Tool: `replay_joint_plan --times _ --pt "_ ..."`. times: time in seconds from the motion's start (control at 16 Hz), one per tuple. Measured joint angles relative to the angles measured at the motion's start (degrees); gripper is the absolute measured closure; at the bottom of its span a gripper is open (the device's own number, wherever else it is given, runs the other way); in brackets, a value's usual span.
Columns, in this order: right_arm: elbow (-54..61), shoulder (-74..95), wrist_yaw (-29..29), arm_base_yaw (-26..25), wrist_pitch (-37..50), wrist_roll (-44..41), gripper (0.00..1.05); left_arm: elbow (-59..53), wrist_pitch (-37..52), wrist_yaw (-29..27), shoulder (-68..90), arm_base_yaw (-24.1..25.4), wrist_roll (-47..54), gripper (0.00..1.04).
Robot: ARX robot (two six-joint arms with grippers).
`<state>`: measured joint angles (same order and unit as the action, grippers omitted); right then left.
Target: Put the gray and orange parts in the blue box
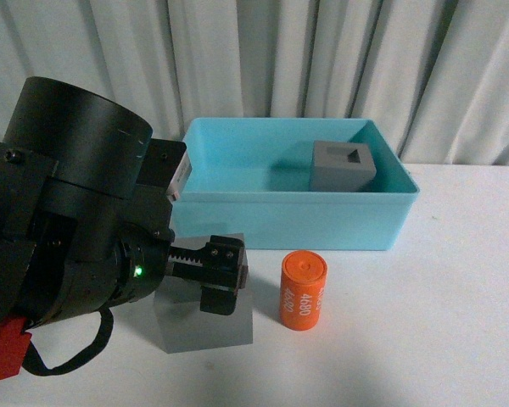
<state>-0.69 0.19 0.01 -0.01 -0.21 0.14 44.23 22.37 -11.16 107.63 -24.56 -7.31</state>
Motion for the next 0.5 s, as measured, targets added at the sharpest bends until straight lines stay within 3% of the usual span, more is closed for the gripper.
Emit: replay_joint_plan --times 0.5 --pt "0.0 0.0 0.0 0.0 0.0 0.0 0.06 1.8 0.0 -0.9 2.2 0.2 0.6 0.07"
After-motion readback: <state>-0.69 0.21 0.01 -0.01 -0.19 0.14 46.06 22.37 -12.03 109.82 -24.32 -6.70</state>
